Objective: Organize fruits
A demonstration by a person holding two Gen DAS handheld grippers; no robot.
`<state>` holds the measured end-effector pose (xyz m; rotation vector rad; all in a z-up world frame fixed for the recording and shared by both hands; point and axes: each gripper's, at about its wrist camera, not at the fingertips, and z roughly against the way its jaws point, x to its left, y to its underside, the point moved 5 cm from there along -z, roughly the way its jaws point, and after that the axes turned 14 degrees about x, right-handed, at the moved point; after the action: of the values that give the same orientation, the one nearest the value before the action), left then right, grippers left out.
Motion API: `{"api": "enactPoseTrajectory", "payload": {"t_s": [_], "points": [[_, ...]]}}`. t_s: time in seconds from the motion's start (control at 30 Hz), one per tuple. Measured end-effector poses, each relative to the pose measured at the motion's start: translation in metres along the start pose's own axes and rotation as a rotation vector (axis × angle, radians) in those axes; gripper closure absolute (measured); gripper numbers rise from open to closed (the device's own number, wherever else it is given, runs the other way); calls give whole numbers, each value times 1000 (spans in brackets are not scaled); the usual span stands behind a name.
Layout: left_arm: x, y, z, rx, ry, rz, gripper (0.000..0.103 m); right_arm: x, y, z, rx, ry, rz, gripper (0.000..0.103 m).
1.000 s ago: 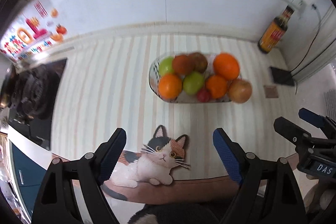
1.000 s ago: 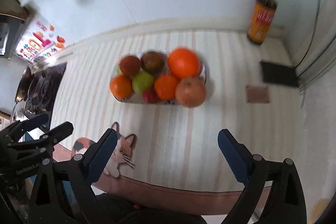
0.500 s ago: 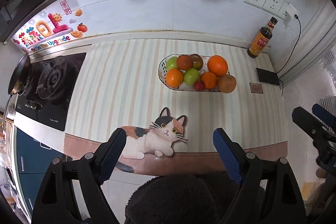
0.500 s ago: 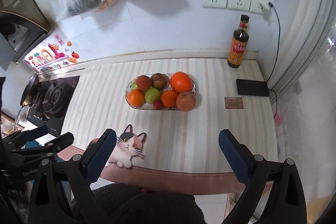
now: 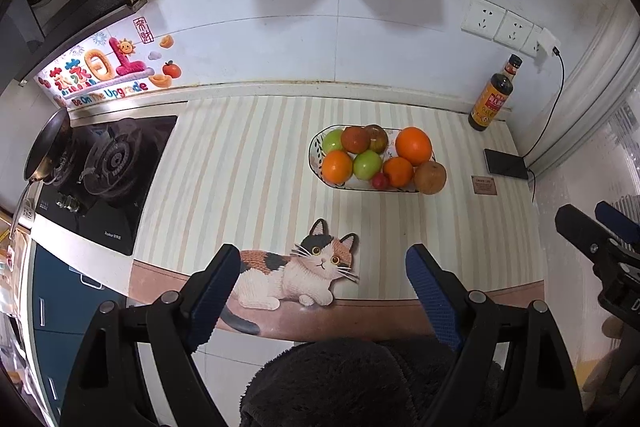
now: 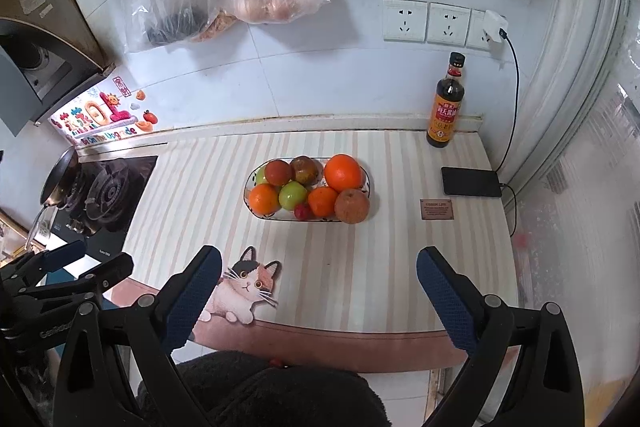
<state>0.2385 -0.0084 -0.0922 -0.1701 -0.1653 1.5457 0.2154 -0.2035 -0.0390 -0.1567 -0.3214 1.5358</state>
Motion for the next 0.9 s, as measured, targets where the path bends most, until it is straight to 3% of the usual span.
{"api": "enactPoseTrajectory", "payload": {"t_s": [0.47, 0.9], "points": [[-7, -21, -19, -48, -44, 23, 19, -18, -25, -43, 19, 42, -13, 3], [-17, -31, -24, -53, -45, -4, 19, -20, -33, -49, 11, 71, -5, 3]]}}
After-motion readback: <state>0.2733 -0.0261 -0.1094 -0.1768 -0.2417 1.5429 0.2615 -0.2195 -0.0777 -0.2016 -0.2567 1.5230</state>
